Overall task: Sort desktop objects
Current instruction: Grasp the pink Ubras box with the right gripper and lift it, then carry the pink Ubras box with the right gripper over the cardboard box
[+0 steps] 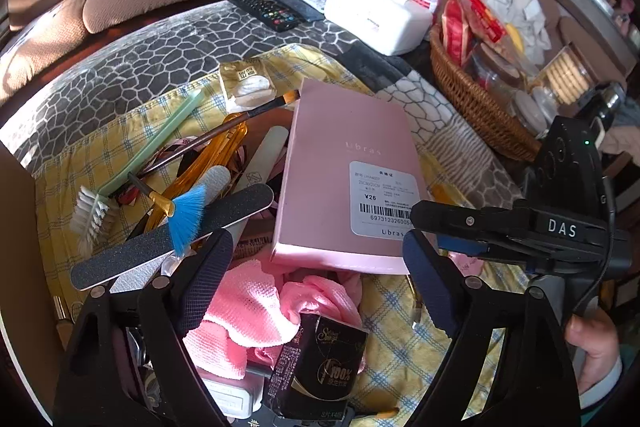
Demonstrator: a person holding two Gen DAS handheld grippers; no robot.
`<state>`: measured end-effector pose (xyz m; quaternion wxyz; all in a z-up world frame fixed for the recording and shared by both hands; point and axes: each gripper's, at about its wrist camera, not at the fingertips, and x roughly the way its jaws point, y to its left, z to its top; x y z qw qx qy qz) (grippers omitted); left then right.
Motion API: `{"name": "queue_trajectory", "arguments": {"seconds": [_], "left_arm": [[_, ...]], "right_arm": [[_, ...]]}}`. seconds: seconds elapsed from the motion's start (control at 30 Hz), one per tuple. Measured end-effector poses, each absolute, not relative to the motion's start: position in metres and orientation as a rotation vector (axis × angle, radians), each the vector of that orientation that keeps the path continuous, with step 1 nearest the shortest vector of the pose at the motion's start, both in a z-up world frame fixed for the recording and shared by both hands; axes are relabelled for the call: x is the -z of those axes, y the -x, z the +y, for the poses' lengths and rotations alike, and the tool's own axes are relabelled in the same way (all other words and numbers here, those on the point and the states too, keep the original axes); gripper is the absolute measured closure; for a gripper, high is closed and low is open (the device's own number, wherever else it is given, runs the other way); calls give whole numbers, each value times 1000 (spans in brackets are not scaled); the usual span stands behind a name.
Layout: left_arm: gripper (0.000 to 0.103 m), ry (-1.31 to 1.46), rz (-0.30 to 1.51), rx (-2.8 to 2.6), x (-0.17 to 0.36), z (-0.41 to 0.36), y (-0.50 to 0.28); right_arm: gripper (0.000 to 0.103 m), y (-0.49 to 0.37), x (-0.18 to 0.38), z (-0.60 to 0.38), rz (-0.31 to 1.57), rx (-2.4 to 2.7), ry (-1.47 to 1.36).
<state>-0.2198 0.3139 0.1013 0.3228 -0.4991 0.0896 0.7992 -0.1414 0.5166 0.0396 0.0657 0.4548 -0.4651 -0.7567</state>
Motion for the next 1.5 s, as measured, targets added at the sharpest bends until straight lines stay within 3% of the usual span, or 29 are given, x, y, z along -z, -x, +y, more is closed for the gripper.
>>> {"name": "queue_trajectory", "arguments": {"seconds": [0.23,0.33,0.5,1.03,1.37,1.5], "left_arm": [[19,1326,240,-2065,-88,322,232],[38,1334,261,-2035,-80,328,231],[43,1336,215,-2045,-78,325,234],[45,1273,184,-2018,-125,301,184],[45,1269,123,-1976,-130,275,123],[45,1285,126,-1979,-123,267,102]], "right_arm": [[35,148,-25,516,-1438,2227,-1359],[42,148,-23,518,-1465,2197,-1322],[46,148,-23,519,-1465,2185,-1318],[46,130,-84,504,-1287,2316,-1257],[51,116,-138,467,-1119,2315,-1237],[48,116,-145,435,-1024,2304,-1262]]}}
